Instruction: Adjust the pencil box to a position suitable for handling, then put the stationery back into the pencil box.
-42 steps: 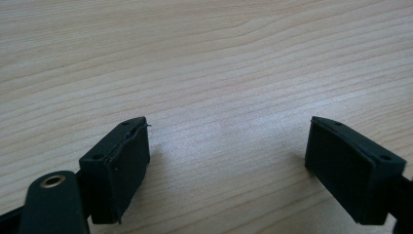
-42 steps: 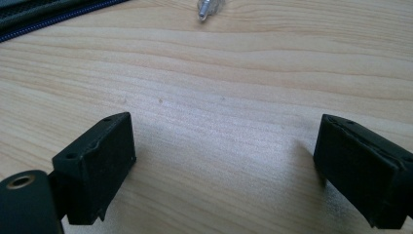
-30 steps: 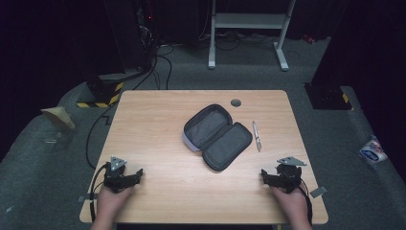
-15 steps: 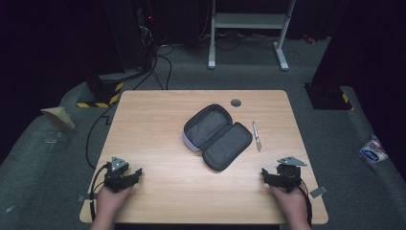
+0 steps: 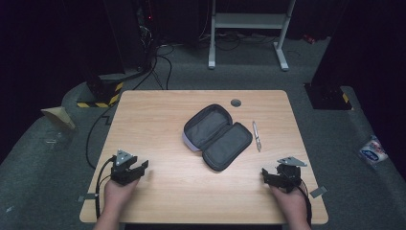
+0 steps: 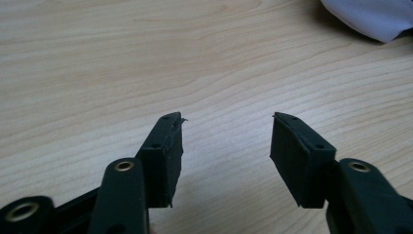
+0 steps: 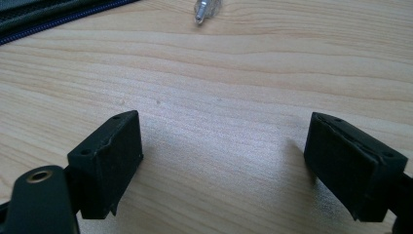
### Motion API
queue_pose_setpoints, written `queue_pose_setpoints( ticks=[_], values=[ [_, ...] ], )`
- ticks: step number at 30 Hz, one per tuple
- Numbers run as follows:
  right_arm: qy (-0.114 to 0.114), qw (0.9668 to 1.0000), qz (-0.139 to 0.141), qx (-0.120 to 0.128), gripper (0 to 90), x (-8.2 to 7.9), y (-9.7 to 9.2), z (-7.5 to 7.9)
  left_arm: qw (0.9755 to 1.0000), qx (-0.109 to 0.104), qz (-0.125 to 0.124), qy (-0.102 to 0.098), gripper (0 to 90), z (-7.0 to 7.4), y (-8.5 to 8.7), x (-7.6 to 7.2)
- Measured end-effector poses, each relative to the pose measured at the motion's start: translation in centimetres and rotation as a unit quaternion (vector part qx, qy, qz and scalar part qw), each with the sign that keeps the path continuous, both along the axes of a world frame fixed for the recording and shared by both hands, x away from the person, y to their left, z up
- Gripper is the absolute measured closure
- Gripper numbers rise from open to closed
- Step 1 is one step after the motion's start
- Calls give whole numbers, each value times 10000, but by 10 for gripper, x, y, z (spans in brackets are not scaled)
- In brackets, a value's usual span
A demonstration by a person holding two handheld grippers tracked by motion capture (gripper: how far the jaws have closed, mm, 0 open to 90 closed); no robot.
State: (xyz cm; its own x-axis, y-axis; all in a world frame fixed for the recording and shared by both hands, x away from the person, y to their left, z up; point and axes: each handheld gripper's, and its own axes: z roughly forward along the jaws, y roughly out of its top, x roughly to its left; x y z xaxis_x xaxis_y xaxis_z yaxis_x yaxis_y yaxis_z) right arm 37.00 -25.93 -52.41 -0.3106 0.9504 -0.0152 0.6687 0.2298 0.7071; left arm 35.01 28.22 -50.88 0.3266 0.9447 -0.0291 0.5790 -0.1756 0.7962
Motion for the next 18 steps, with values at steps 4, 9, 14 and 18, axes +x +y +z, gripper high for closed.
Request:
queue_pose_setpoints(
  ticks=[4, 9, 14, 18],
  values=[
    [-3, 10000, -1, -4, 135, 0, 0, 0, 9999, -15, -100, -25, 445, 4, -4, 2],
    [-11, 10000, 13, -14, 139, 0, 0, 0, 9997, -157, -200, -50, 444, 12, -14, 4],
    [-4, 10000, 6, -2, 140, 0, 0, 0, 9993, -269, -252, -67, 441, 24, -24, 11],
    [-4, 10000, 5, -1, 140, 0, 0, 0, 9992, -191, -348, -73, 441, 33, -37, 25]
  ],
)
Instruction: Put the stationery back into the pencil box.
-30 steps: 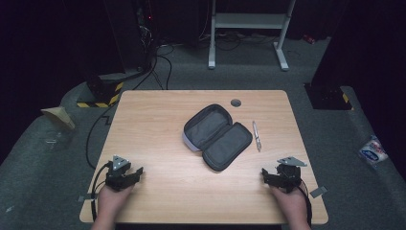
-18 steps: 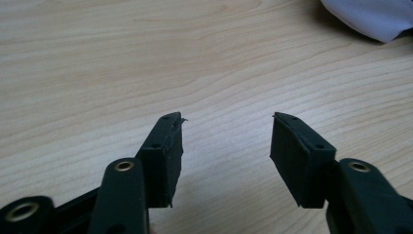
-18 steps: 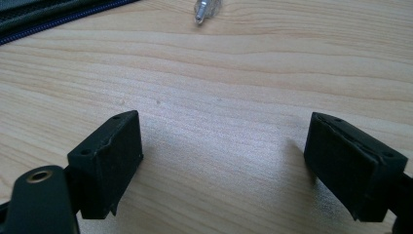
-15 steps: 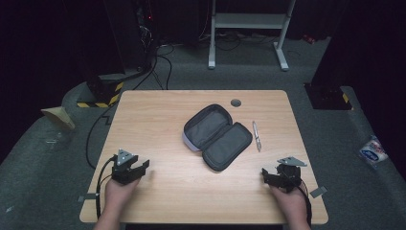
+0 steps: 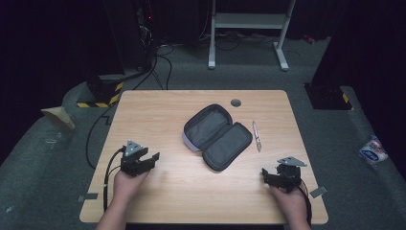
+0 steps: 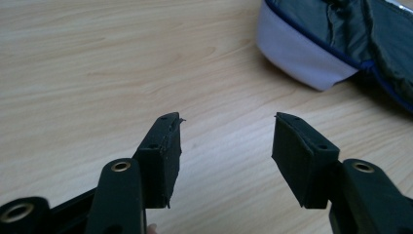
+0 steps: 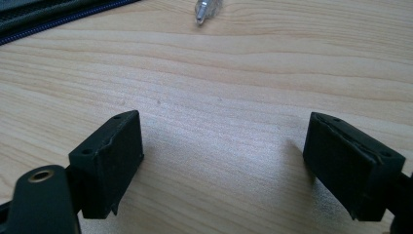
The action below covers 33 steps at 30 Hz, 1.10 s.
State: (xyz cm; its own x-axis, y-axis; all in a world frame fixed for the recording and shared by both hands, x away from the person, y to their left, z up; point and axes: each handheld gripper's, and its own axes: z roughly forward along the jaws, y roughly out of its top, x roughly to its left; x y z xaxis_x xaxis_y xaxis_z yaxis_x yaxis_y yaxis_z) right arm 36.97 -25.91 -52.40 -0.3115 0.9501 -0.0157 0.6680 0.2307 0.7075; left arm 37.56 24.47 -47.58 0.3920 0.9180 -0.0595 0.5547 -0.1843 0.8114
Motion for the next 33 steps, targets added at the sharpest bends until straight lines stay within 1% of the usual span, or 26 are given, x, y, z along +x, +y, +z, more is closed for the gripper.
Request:
queue_pose_setpoints(
  ticks=[1, 2, 3, 4, 5, 8, 9, 10, 11, 12, 14, 15, 16, 17, 18, 19, 20, 21, 22, 26, 27, 29, 31, 32, 33],
  values=[
    [0, 10000, 0, 0, 140, 0, 0, 0, 10000, 0, 0, 0, 441, 0, 0, 0],
    [-1, 10000, 1, -1, 140, 0, 0, 0, 10000, 14, -31, 10, 441, 2, -4, 5],
    [-10, 10000, 19, -10, 144, 0, 0, 0, 9999, 26, -106, 0, 440, 7, -12, 17],
    [-10, 10000, 19, -10, 144, 0, 0, 0, 9999, 26, -106, 0, 440, 7, -12, 17],
    [-10, 10000, 20, -9, 144, 0, 0, 0, 9998, 21, -181, 16, 438, 11, -21, 28],
    [-10, 10000, 21, -9, 144, 0, 0, 0, 9996, 63, -268, 3, 436, 16, -35, 44],
    [-11, 10000, 21, -9, 144, 0, 0, 0, 9996, 37, -287, -1, 433, 17, -38, 48],
    [-10, 10000, 19, -9, 144, 0, 0, 0, 9996, 37, -287, -1, 432, 17, -38, 48],
    [-11, 10000, 21, -10, 145, 0, 0, 0, 9995, -12, -326, 22, 428, 20, -47, 59],
    [-10, 10000, 12, 9, 147, 0, 0, 0, 9994, -34, -354, 13, 427, 22, -51, 64],
    [-18, 10000, 12, 2, 150, 0, 0, 0, 9992, -11, -394, -2, 425, 27, -60, 76],
    [-16, 10000, 10, 4, 151, -1, 0, 0, 9992, -11, -394, -2, 423, 27, -60, 76],
    [-17, 10000, 12, 5, 151, -1, 0, 0, 9991, 15, -425, -12, 421, 30, -67, 89],
    [-17, 10000, 12, 5, 151, -1, 0, 0, 9991, 15, -425, -12, 419, 30, -67, 89],
    [-15, 10000, 21, -5, 152, -1, 0, 0, 9991, 42, -418, 10, 417, 30, -73, 101],
    [-15, 10000, 20, -2, 152, -1, 0, 0, 9991, 42, -418, 10, 415, 30, -73, 101],
    [-14, 10000, 21, -2, 152, -1, 0, 0, 9991, 6, -427, 58, 412, 29, -79, 111],
    [-15, 10000, 23, -3, 153, -1, 0, 0, 9991, 6, -427, 58, 412, 29, -79, 111],
    [-15, 10000, 24, -1, 153, -1, 0, 0, 9988, 67, -465, 102, 412, 27, -84, 120],
    [-30, 10000, 47, -8, 156, 0, 0, 0, 9985, 197, -464, 202, 410, 22, -92, 133],
    [-29, 10000, 50, -4, 156, 0, 0, 0, 9985, 197, -464, 202, 410, 22, -92, 133],
    [-30, 10000, 52, -6, 158, 0, 0, 0, 9986, 152, -438, 240, 412, 20, -94, 140],
    [-34, 10000, 70, -4, 160, 0, 0, 0, 9985, 189, -439, 271, 457, 17, -97, 147],
    [-39, 10000, 84, -14, 160, 0, 0, 0, 9984, 183, -440, 319, 473, 16, -98, 149],
    [-39, 10000, 84, -14, 160, 0, 0, 0, 9984, 183, -440, 319, 491, 16, -98, 149]
  ],
)
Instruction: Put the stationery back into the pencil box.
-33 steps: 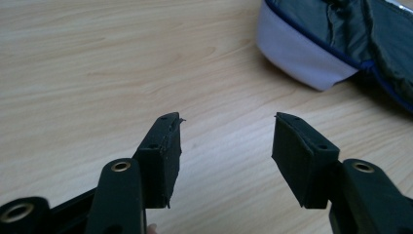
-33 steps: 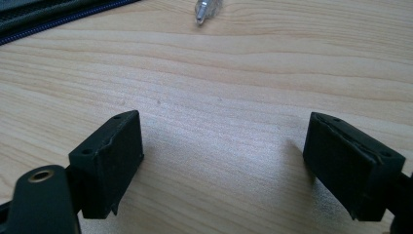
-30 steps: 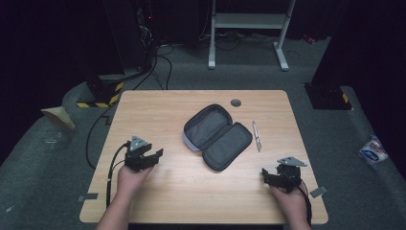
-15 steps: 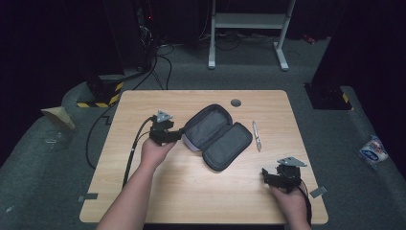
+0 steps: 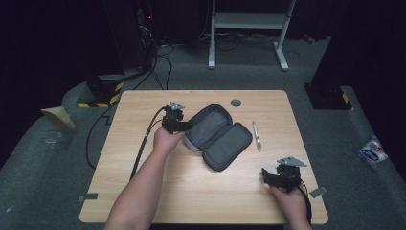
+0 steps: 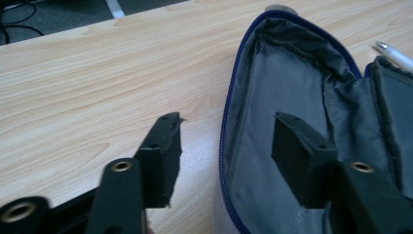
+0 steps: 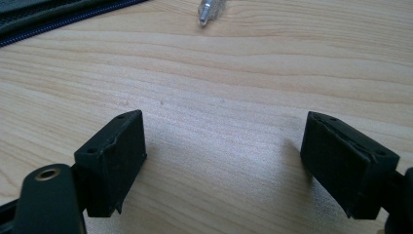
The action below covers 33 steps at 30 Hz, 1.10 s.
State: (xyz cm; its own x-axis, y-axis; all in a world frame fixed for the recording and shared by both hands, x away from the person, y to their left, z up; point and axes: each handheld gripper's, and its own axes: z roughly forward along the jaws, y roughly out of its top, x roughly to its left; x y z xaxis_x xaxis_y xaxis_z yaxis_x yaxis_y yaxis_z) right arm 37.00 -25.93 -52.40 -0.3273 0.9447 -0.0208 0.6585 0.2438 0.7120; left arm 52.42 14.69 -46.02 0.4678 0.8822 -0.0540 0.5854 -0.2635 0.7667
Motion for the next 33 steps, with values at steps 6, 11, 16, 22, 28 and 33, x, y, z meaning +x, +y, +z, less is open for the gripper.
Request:
queue_pose_setpoints(
  ticks=[6, 11, 16, 22, 28, 33],
  values=[
    [-1, 10000, 21, 4, 164, 0, 0, 0, 9998, 115, -35, 155, 612, -13, -5, 1],
    [-5, 10000, 28, 2, 167, 0, 0, 0, 9998, 167, -15, 141, 741, -19, -5, -4],
    [-2, 10000, 33, 16, 175, -1, 0, 0, 9999, 149, 39, -10, 837, -23, 1, -23],
    [-19, 10000, 60, 24, 187, -2, 0, 0, 9997, 176, 26, -143, 859, -26, 11, -54],
    [-7, 10000, 39, 50, 188, -2, 0, 0, 9997, 129, 70, -198, 860, -29, 25, -90],
    [2, 10000, 30, 57, 191, -2, 0, 0, 9999, -51, 62, -148, 854, -30, 38, -115]
  ],
)
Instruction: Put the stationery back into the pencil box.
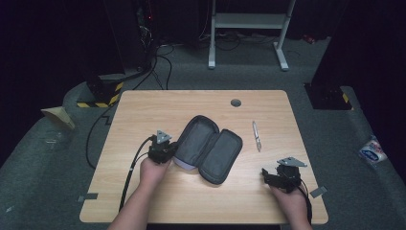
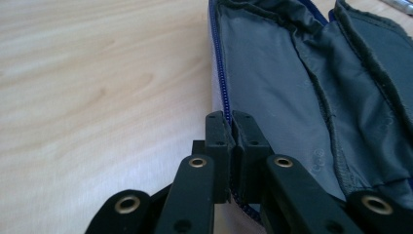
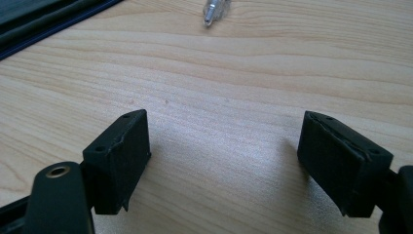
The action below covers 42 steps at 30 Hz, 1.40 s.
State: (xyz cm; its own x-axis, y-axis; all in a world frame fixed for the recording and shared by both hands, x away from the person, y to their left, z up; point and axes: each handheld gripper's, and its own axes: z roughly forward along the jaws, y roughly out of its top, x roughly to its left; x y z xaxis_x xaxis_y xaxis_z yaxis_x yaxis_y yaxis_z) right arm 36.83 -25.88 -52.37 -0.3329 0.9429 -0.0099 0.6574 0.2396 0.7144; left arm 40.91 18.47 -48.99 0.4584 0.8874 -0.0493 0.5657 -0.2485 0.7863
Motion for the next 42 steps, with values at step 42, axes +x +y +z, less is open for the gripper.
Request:
queue_pose_setpoints(
  ticks=[42],
  values=[
    [-287, 9745, 2192, 388, 91, -79, 158, 20, 9994, -35, -345, -76, 671, -23, 7, -70]
  ],
)
